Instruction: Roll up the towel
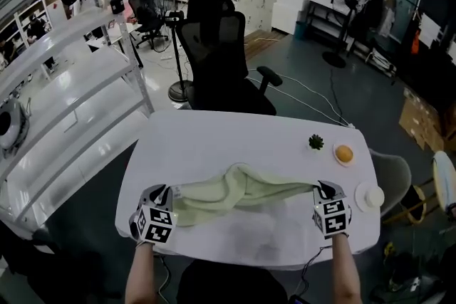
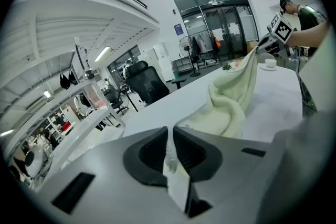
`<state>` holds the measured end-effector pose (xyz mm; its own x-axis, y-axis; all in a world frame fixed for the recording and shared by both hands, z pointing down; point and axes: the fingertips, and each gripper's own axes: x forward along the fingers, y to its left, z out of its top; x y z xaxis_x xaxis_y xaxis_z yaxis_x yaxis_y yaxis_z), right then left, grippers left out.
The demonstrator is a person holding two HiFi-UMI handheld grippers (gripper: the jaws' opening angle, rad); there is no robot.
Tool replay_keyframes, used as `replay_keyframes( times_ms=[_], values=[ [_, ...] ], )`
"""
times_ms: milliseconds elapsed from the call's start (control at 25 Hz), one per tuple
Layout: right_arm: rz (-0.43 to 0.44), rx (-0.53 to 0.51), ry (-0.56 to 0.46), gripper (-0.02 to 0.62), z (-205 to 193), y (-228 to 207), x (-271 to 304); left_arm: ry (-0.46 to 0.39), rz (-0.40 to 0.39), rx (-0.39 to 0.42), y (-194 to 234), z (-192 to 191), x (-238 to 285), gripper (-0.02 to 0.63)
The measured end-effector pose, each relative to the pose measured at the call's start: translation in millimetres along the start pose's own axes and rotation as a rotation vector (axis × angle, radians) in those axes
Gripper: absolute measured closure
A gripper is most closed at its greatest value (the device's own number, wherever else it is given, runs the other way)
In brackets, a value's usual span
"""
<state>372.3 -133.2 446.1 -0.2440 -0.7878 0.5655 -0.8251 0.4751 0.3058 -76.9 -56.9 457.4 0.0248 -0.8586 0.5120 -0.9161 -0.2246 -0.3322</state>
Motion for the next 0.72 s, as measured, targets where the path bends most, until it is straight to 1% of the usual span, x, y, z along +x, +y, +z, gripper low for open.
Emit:
replay_keyframes(
  times_ms=[120,240,360,560,720],
  values=[
    [-0.03,0.014,0.023,0.571,-20,-21,-11,-0.003,0.001,0.008,-8,5,0,0.565],
    [-0.059,0.004,0.032,0.571,-29,-43,-19,-0.005,0.02,0.019,-7,8,-2,0.565],
    [-0.09,-0.015,0.025,0.571,-27,-63,-24,-0.007,0.044,0.03,-2,10,-4,0.565],
    [-0.136,-0.011,0.013,0.571,-20,-89,-28,-0.011,0.097,0.036,12,15,-12,0.565],
    [-0.159,0.0,-0.004,0.571,-8,-96,-31,-0.059,0.156,0.047,31,30,-28,0.565]
  ],
)
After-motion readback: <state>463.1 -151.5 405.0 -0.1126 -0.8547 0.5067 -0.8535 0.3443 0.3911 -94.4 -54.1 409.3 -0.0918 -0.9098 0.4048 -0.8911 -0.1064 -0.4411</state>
